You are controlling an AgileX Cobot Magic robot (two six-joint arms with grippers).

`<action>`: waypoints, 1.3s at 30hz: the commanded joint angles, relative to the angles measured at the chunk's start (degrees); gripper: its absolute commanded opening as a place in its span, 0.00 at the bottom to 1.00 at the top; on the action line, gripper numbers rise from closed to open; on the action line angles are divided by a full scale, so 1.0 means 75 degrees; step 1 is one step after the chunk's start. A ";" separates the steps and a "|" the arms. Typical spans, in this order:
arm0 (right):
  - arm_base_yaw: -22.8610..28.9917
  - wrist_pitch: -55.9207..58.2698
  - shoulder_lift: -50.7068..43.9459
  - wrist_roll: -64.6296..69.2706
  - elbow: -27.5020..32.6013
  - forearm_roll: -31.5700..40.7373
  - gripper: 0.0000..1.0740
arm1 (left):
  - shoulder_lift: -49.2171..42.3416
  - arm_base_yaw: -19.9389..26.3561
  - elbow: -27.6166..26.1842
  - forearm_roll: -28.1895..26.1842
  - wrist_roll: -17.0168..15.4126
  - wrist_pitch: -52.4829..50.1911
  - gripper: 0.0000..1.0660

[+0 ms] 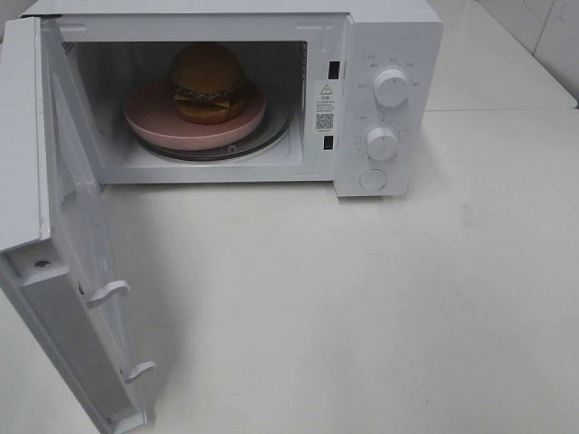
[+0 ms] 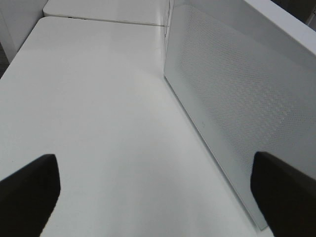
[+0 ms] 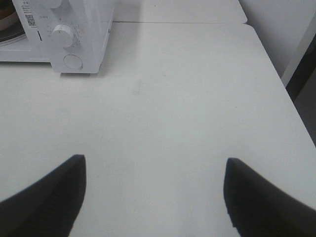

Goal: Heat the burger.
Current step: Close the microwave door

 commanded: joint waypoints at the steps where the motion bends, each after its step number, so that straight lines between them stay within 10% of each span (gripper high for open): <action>1: -0.0053 -0.0015 -0.0199 0.0031 0.0000 0.0031 0.69 | -0.0122 -0.0046 0.0015 -0.0023 -0.0008 -0.0008 0.92; 19: -0.0053 -0.0015 -0.0199 0.0031 0.0000 0.0031 0.69 | -0.0076 -0.0046 -0.0290 -0.0084 -0.0069 -0.0374 0.85; 29: -0.0053 -0.0015 -0.0199 0.0031 0.0000 0.0031 0.69 | 0.1390 -0.0046 -0.0512 0.0122 -0.0038 -0.0879 0.06; 39: -0.0053 -0.0015 -0.0199 0.0031 0.0000 0.0031 0.69 | 0.2597 -0.0046 0.0321 0.0153 0.0053 -0.3209 0.00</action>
